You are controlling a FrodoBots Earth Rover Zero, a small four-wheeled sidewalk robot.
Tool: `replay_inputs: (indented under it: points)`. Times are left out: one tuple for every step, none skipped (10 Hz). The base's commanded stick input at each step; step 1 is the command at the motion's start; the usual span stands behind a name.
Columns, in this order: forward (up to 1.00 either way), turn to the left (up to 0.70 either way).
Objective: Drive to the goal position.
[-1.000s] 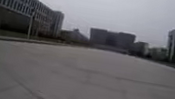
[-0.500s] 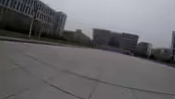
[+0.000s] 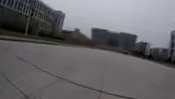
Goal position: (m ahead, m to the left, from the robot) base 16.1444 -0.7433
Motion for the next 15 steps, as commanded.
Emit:
replay_inputs:
  points:
    - [1.0, -0.38]
    - [1.0, -0.38]
    - [1.0, -0.38]
    - [1.0, -0.38]
    - [1.0, -0.38]
    - [1.0, -0.38]
    - [1.0, -0.38]
    - [1.0, -0.38]
    - [1.0, -0.14]
    - [1.0, 0.02]
    - [1.0, 0.02]
    - [1.0, 0.02]
    - [1.0, 0.02]
    - [1.0, 0.02]
    - [1.0, 0.02]
